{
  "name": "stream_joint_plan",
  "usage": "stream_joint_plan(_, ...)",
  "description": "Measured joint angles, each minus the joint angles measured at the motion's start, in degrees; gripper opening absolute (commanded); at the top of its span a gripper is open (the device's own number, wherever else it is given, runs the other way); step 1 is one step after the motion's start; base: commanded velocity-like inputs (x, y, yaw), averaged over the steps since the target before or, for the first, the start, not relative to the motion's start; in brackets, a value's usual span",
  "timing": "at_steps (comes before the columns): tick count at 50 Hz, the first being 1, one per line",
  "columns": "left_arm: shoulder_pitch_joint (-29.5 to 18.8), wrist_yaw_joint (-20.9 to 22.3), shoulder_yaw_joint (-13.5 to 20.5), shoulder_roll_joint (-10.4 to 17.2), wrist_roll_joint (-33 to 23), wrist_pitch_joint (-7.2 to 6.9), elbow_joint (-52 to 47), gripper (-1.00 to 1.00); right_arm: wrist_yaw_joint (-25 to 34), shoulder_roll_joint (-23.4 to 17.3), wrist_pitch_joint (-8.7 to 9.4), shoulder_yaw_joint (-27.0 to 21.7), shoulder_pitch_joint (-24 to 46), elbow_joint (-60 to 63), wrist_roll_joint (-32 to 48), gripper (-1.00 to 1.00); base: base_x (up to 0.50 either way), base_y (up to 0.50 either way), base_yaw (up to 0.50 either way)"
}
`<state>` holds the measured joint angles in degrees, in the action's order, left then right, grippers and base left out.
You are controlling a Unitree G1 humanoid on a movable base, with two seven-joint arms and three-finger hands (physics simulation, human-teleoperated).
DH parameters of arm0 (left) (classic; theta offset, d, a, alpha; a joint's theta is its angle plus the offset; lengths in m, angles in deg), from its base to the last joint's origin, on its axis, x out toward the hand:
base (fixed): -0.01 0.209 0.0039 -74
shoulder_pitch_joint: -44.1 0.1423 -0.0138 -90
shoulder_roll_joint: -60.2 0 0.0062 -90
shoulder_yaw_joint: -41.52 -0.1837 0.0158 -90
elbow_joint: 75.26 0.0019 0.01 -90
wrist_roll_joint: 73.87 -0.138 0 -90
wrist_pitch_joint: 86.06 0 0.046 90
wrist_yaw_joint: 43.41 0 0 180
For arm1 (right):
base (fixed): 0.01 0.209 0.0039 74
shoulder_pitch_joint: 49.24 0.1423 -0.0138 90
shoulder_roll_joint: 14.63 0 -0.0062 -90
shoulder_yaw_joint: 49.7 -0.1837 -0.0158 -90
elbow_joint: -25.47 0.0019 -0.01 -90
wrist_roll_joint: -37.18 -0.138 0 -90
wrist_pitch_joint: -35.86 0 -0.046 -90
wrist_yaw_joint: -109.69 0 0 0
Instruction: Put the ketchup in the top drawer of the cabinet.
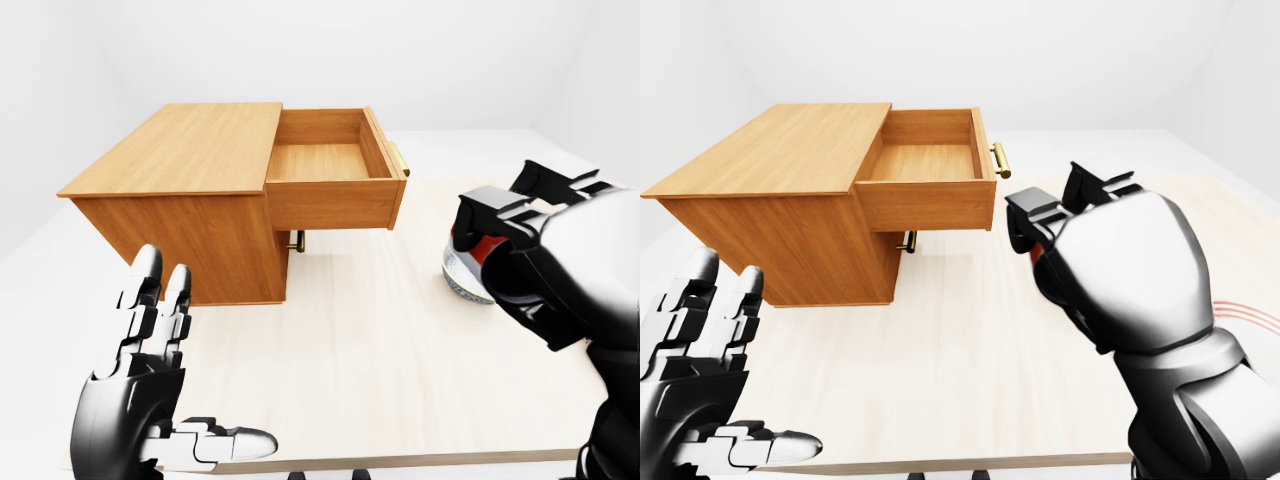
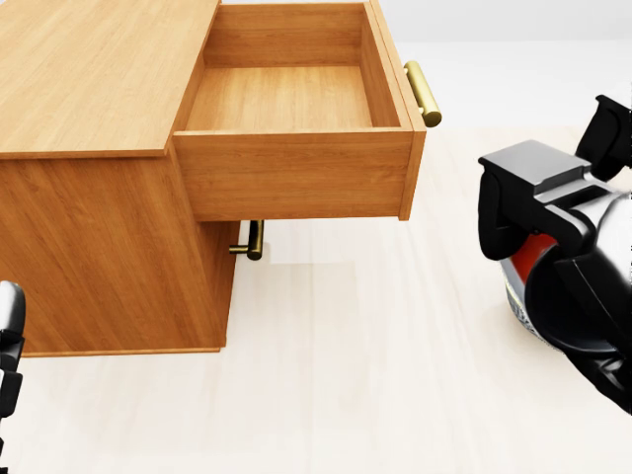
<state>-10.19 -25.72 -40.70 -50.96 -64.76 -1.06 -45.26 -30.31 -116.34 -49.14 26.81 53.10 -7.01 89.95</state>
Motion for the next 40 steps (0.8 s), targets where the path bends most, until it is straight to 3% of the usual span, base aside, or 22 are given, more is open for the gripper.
stream_joint_plan(5, 0.0, 0.19, 0.09, -0.16, 0.01, 0.0, 0.0, 1.0, 0.0, 4.31, 0.0, 2.97, 2.37, 2.48, 6.47, -1.0, 0.0, 0.0, 0.0)
stream_joint_plan(16, 0.06, 0.31, 0.09, -0.25, 0.01, 0.0, 0.0, 1.0, 0.0, 14.3, 0.0, 3.7, 4.26, 2.48, 16.79, -1.0, 0.0, 0.0, 0.0)
stream_joint_plan(28, 0.09, 0.33, 0.1, -0.26, 0.02, 0.0, 0.0, 1.0, 0.0, 18.35, 0.0, 3.87, 5.22, 2.48, 20.89, -1.0, 0.0, 0.0, 0.0)
stream_joint_plan(34, -0.13, 0.29, 0.07, -0.24, -0.05, 0.0, 0.0, 1.0, 0.0, 19.99, 0.0, 6.18, 5.94, 2.48, 22.84, -1.0, 0.0, 0.0, 0.0)
stream_joint_plan(40, -0.15, 0.21, -0.06, -0.13, -0.08, 0.0, 0.0, 1.0, 0.0, 20.41, 0.0, 9.48, 11.87, 2.26, 27.92, -1.0, 0.0, 0.0, 0.0)
